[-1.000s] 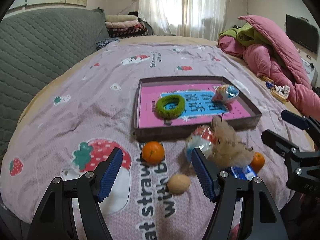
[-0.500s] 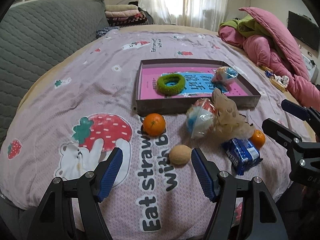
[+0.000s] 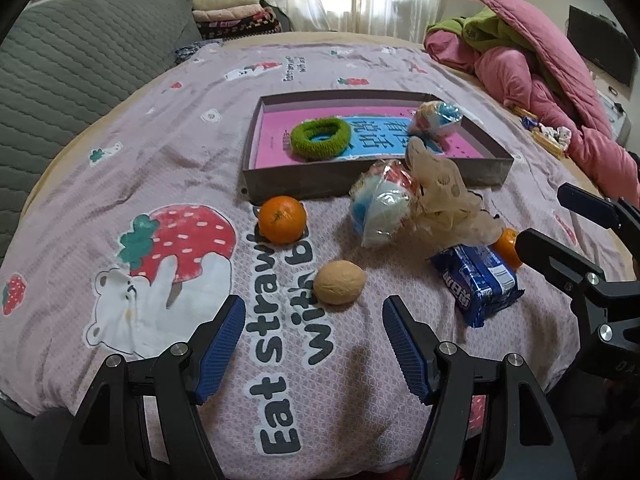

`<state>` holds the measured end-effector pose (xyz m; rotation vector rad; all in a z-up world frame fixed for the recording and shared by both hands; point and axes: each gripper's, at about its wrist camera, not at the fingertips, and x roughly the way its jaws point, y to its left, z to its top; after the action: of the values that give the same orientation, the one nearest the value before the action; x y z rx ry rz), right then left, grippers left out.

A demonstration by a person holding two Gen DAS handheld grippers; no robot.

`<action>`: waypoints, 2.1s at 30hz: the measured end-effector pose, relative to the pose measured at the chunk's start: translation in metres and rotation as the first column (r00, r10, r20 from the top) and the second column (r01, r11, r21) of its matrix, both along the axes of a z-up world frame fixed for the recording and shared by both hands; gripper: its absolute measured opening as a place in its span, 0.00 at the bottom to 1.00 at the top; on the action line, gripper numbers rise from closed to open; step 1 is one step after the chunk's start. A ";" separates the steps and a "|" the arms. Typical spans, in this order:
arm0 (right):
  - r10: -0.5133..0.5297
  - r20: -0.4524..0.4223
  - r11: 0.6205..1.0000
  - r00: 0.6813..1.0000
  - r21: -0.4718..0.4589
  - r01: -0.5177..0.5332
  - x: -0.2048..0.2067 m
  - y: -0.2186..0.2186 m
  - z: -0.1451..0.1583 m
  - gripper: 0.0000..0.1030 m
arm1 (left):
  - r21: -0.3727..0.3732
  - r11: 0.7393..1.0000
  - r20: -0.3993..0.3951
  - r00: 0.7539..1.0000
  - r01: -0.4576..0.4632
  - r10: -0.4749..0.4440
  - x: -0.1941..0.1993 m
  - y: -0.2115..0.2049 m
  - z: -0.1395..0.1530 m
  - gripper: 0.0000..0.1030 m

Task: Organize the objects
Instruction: 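Grasp the walnut with the left gripper while the right gripper grasps the beige mesh bag, then carry the walnut and the mesh bag over the tray with both grippers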

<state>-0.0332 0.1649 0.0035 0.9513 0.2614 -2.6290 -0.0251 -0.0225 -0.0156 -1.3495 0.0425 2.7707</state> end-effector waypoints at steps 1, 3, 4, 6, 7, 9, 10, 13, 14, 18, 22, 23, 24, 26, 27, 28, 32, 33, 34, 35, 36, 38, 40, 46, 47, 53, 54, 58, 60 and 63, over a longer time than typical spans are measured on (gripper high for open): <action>0.000 0.003 1.000 1.000 0.000 0.000 0.000 0.000 -0.001 0.82 | 0.000 1.000 0.002 1.000 0.003 -0.003 -0.001 0.001 -0.001 0.71; -0.005 0.010 1.000 1.000 0.003 0.005 -0.002 -0.001 -0.003 0.82 | 0.000 1.000 0.007 1.000 0.008 -0.008 -0.002 0.003 -0.004 0.71; -0.003 0.012 1.000 1.000 0.003 0.003 -0.002 -0.001 -0.004 0.82 | -0.001 1.000 0.008 1.000 0.008 -0.008 -0.002 0.003 -0.004 0.71; 0.000 0.014 1.000 1.000 0.002 0.000 -0.003 -0.002 -0.005 0.82 | 0.001 1.000 0.007 1.000 0.008 -0.008 -0.003 0.004 -0.006 0.71; 0.003 0.016 1.000 1.000 0.004 -0.003 -0.003 -0.003 -0.007 0.82 | 0.001 1.000 0.008 1.000 0.009 -0.009 -0.003 0.004 -0.006 0.71; 0.008 0.022 1.000 1.000 0.014 -0.008 -0.006 -0.006 -0.010 0.82 | 0.005 1.000 0.007 1.000 0.011 -0.011 -0.005 0.004 -0.007 0.70; 0.011 0.026 1.000 1.000 0.019 -0.012 -0.007 -0.008 -0.011 0.82 | 0.006 1.000 0.008 1.000 0.014 -0.014 -0.005 0.004 -0.007 0.71; 0.022 0.032 0.999 0.999 0.037 -0.023 -0.013 -0.013 -0.016 0.82 | 0.010 1.000 0.011 1.000 0.016 -0.016 -0.009 0.005 -0.011 0.71; 0.024 0.035 0.999 0.999 0.042 -0.026 -0.015 -0.014 -0.018 0.82 | 0.011 1.000 0.012 1.000 0.016 -0.016 -0.010 0.005 -0.012 0.71; 0.033 0.051 0.998 0.998 0.059 -0.036 -0.026 -0.019 -0.025 0.82 | 0.013 1.000 0.014 1.000 0.019 -0.020 -0.016 0.005 -0.016 0.70; 0.040 0.063 0.996 0.997 0.077 -0.044 -0.037 -0.021 -0.031 0.82 | 0.017 1.000 0.021 1.000 0.017 -0.017 -0.024 0.005 -0.020 0.70; 0.040 0.067 0.996 0.997 0.080 -0.045 -0.040 -0.022 -0.032 0.82 | 0.010 1.000 0.023 1.000 0.015 -0.015 -0.027 0.005 -0.022 0.70; 0.040 0.073 0.996 0.997 0.082 -0.046 -0.044 -0.022 -0.034 0.82 | 0.006 1.000 0.024 1.000 0.012 -0.012 -0.028 0.005 -0.023 0.70; 0.044 0.083 0.995 0.996 0.082 -0.050 -0.049 -0.022 -0.036 0.82 | -0.003 1.000 0.024 1.000 0.013 -0.013 -0.032 0.005 -0.025 0.70; 0.044 0.088 0.995 0.995 0.082 -0.051 -0.053 -0.023 -0.037 0.82 | -0.004 1.000 0.023 1.000 0.013 -0.013 -0.034 0.005 -0.026 0.70; 0.045 0.092 0.995 0.995 0.084 -0.053 -0.055 -0.023 -0.038 0.82 | -0.005 1.000 0.021 1.000 0.013 -0.013 -0.035 0.005 -0.027 0.70; 0.060 0.102 0.992 0.993 0.105 -0.071 -0.066 -0.027 -0.042 0.82 | -0.015 1.000 0.021 1.000 0.015 -0.014 -0.041 0.006 -0.030 0.69; 0.068 0.113 0.991 0.991 0.104 -0.080 -0.069 -0.029 -0.044 0.80 | -0.013 1.000 0.021 1.000 0.015 -0.014 -0.042 0.006 -0.031 0.68; 0.070 0.121 0.991 0.990 0.102 -0.083 -0.071 -0.030 -0.045 0.77 | -0.008 1.000 0.020 0.999 0.026 -0.026 -0.042 0.008 -0.031 0.67; 0.074 0.130 0.991 0.989 0.099 -0.087 -0.073 -0.032 -0.047 0.68 | -0.009 1.000 0.021 0.999 0.030 -0.030 -0.042 0.009 -0.032 0.64; 0.082 0.134 0.991 0.988 0.095 -0.095 -0.074 -0.033 -0.048 0.60 | -0.014 0.999 0.020 0.999 0.034 -0.033 -0.043 0.011 -0.032 0.63; 0.084 0.134 0.990 0.987 0.099 -0.098 -0.075 -0.036 -0.049 0.49 | -0.016 0.999 0.024 0.999 0.043 -0.042 -0.044 0.013 -0.034 0.52; 0.090 0.138 0.991 0.986 0.087 -0.103 -0.074 -0.036 -0.051 0.39 | -0.005 0.998 0.029 0.998 0.057 -0.056 -0.045 0.016 -0.035 0.42; 0.074 0.123 0.996 0.990 0.034 -0.079 -0.070 -0.024 -0.046 0.24 | 0.017 0.997 0.020 0.997 0.073 -0.074 -0.048 0.020 -0.036 0.34; 0.071 0.120 0.997 0.990 0.024 -0.075 -0.069 -0.022 -0.045 0.23 | 0.029 0.997 0.019 0.997 0.075 -0.076 -0.048 0.019 -0.035 0.34; 0.067 0.104 0.998 0.992 -0.024 -0.065 -0.063 -0.009 -0.038 0.21 | 0.066 0.995 -0.003 0.997 0.078 -0.078 -0.042 0.015 -0.025 0.34; 0.067 0.101 0.998 0.993 -0.028 -0.064 -0.061 -0.009 -0.037 0.20 | 0.067 0.995 -0.007 0.997 0.077 -0.076 -0.041 0.015 -0.023 0.34; 0.072 0.078 0.996 0.994 -0.049 -0.068 -0.053 -0.005 -0.028 0.20 | 0.064 0.996 -0.032 0.997 0.067 -0.065 -0.037 0.012 -0.013 0.34; 0.074 0.063 0.996 0.995 -0.057 -0.070 -0.050 -0.005 -0.024 0.20 | 0.061 0.996 -0.047 0.997 0.062 -0.059 -0.034 0.010 -0.007 0.34; 0.079 0.044 0.994 0.996 -0.074 -0.075 -0.045 -0.003 -0.017 0.20 | 0.053 0.997 -0.058 0.997 0.053 -0.050 -0.032 0.009 0.000 0.34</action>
<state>-0.0779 0.1622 -0.0133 0.9586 0.1863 -2.5249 -0.0572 -0.0138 -0.0158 -1.2395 0.0042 2.7458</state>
